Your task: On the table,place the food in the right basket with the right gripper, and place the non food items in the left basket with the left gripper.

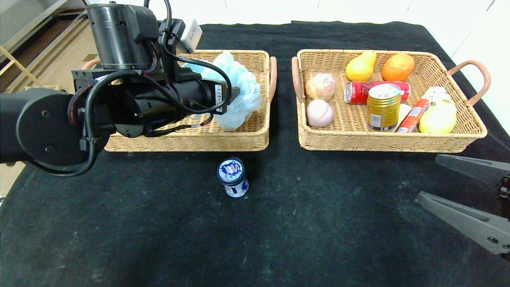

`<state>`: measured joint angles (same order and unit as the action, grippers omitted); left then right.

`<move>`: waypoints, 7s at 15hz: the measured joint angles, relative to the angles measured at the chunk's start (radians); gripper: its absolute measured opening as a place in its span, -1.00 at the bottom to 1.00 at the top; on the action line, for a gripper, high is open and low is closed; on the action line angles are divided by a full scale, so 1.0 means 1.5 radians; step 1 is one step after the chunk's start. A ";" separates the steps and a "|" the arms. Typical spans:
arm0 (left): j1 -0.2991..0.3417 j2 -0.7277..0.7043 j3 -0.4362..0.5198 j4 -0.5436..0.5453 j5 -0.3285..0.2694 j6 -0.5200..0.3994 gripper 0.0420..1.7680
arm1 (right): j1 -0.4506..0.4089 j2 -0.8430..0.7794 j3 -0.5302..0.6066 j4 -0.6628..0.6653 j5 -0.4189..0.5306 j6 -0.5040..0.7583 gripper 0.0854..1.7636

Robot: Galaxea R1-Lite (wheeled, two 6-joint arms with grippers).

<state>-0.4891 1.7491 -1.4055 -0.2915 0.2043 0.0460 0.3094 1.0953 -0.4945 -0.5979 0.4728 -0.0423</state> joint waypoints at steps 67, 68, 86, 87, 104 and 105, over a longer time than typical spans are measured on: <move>-0.125 0.030 0.027 0.350 0.118 -0.194 0.01 | 0.013 0.011 0.011 -0.002 -0.002 -0.004 0.94; -0.125 0.030 0.029 0.350 0.118 -0.194 0.01 | 0.013 0.011 0.011 -0.002 -0.002 -0.004 0.94; -0.293 0.041 0.025 0.154 0.076 -0.031 0.00 | 0.006 -0.049 -0.002 0.002 -0.002 -0.001 0.94; -0.295 0.049 0.019 0.139 0.058 -0.019 0.00 | 0.005 -0.053 -0.002 0.002 -0.002 -0.001 0.94; -0.314 0.175 -0.083 0.127 -0.018 0.001 0.00 | -0.022 -0.092 -0.023 0.002 -0.004 0.001 0.94; -0.314 0.180 -0.086 0.128 -0.017 0.002 0.00 | -0.022 -0.092 -0.022 0.002 -0.004 0.001 0.94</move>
<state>-0.9606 2.0196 -1.5351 -0.1000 0.1785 0.0496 0.2770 0.9572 -0.5277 -0.5945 0.4666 -0.0409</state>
